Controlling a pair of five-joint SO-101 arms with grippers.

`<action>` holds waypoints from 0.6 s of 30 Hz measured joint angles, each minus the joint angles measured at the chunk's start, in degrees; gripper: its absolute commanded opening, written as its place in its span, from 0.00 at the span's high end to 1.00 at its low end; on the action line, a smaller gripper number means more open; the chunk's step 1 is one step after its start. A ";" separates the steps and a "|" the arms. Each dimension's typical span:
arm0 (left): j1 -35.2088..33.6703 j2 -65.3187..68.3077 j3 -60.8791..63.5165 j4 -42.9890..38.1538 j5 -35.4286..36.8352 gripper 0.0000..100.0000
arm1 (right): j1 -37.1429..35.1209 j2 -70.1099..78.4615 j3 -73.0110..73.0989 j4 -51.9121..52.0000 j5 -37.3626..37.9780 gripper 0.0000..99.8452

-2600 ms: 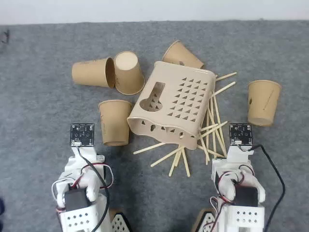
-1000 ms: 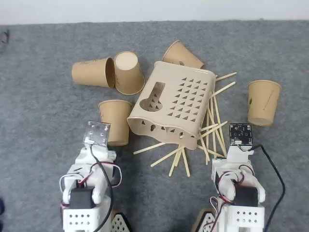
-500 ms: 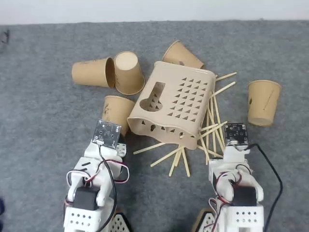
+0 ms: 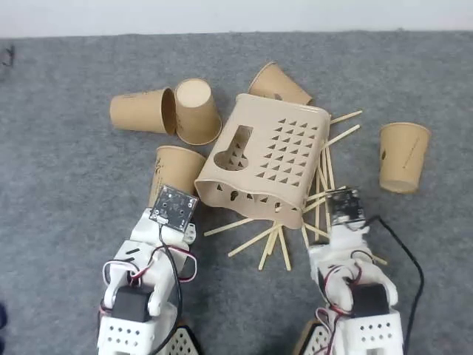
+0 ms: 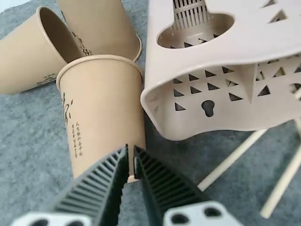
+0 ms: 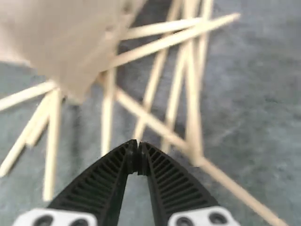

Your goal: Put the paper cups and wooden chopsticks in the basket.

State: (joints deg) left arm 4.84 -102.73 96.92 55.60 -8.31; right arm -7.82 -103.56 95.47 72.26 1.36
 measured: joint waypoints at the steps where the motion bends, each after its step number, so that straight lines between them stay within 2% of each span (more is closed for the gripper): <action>1: 0.00 0.00 0.00 0.00 0.00 0.98 | 1.85 0.00 0.00 -2.02 0.00 0.99; 6: 0.00 0.00 0.00 0.00 0.00 0.98 | 10.37 0.00 0.00 -12.13 0.00 0.99; 12: 0.00 0.00 0.00 0.00 -0.18 0.98 | 19.78 0.00 -0.26 -14.51 0.00 0.99; 16: 0.00 0.00 0.00 0.00 -0.18 0.98 | 25.05 0.09 -6.42 -16.62 0.00 0.87; 18: 0.00 0.00 0.00 0.00 -0.18 0.98 | 25.14 0.00 -8.44 -19.25 0.00 0.82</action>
State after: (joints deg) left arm 4.84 -102.73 96.92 55.60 -8.48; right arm 17.32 -103.56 87.03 53.01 1.36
